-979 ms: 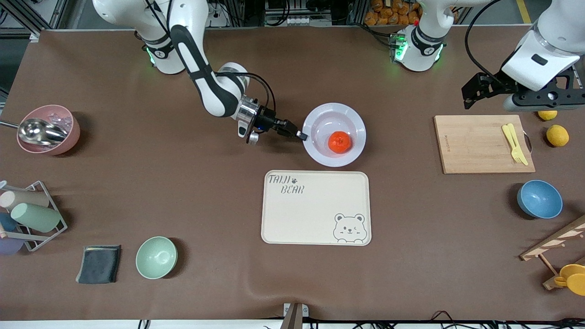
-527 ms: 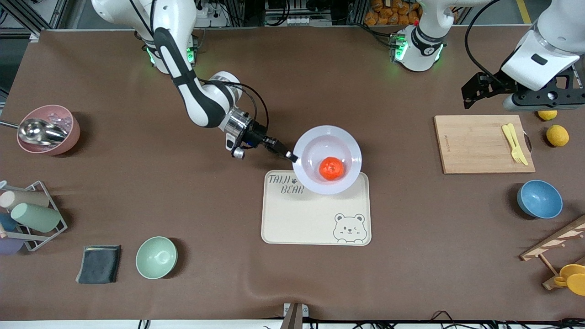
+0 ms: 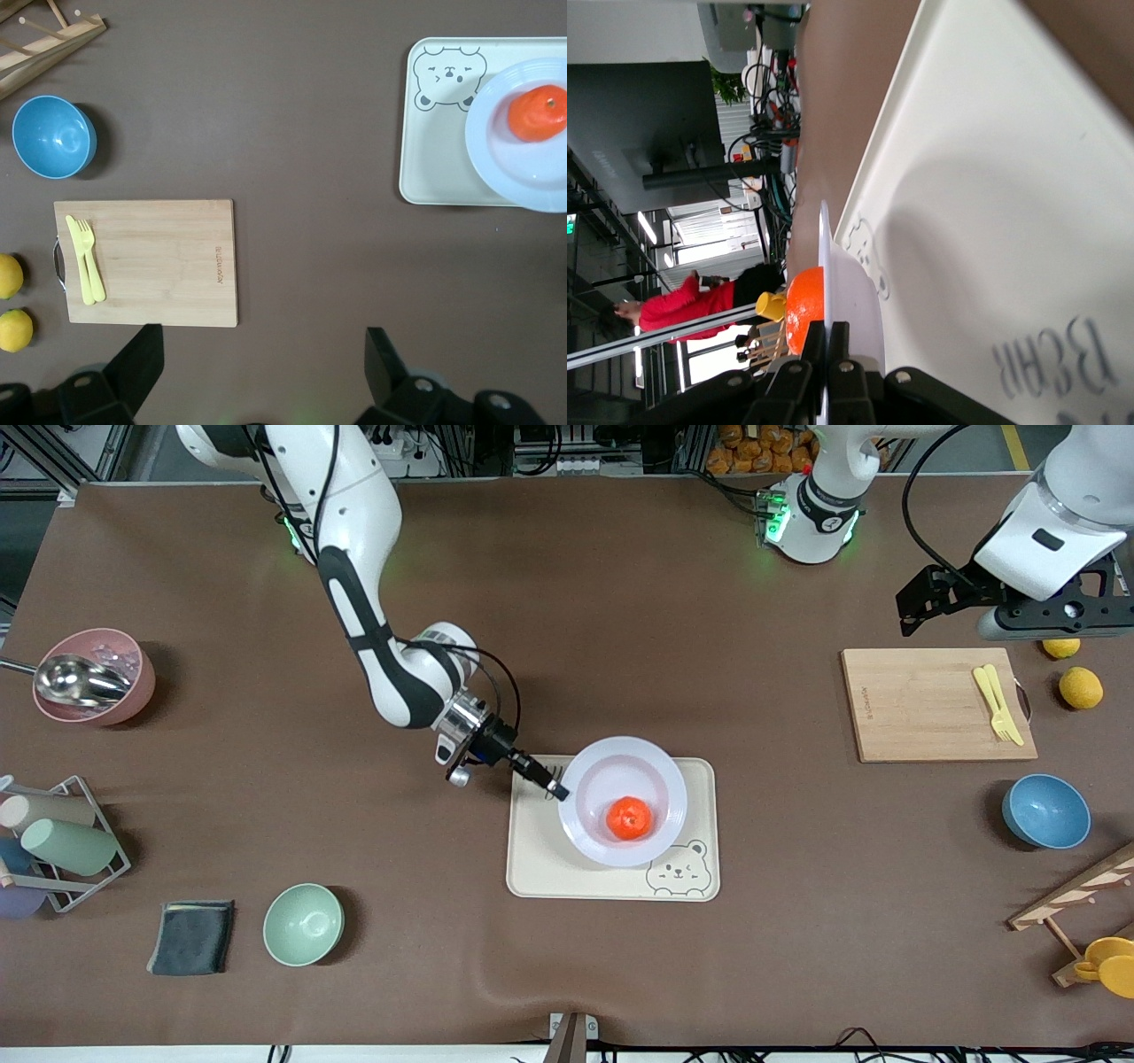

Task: Place orange and plate with both arms
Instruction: 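Slide the plate with the right gripper onto the bear tray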

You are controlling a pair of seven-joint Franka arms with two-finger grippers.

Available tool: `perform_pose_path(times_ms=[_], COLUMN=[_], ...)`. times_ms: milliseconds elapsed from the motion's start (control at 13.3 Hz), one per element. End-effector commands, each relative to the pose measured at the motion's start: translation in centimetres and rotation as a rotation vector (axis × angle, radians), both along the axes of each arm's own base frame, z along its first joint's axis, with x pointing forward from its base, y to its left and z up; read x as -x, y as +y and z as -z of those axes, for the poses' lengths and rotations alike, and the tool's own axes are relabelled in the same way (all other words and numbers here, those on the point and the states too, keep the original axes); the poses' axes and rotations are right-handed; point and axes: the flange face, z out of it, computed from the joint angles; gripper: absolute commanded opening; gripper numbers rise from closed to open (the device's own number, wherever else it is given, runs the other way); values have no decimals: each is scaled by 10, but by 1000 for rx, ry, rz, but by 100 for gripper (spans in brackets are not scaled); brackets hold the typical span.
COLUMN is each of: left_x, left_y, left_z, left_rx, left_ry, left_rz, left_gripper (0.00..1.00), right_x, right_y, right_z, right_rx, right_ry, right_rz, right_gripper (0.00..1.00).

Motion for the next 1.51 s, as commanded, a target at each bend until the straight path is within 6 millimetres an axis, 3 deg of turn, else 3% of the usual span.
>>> perform_pose_path(times_ms=[0, 226, 678, 753, 829, 979, 1432], left_x=[0, 0, -1, -3, -3, -3, 2], left_y=[3, 2, 11, 17, 17, 18, 12], left_z=[-4, -2, -3, -3, -4, -4, -7], left_rx=[16, 16, 18, 26, 32, 32, 58], left_ry=[11, 15, 14, 15, 15, 15, 20], left_rz=[-24, -24, -38, -45, -47, -48, -104], left_gripper=[100, 100, 100, 100, 100, 100, 100], right_x=[-12, -13, -9, -10, -11, -13, -13], right_y=[4, 8, 8, 7, 5, 2, -3], right_z=[3, 23, 35, 35, 34, 35, 35], right_rx=[-23, 1, 21, 21, 18, 19, 52], right_ry=[-17, -26, -24, -24, -22, -16, -11], right_rz=[53, 40, 33, 36, 40, 46, 37], right_gripper=[0, 0, 0, 3, 32, 44, 45])
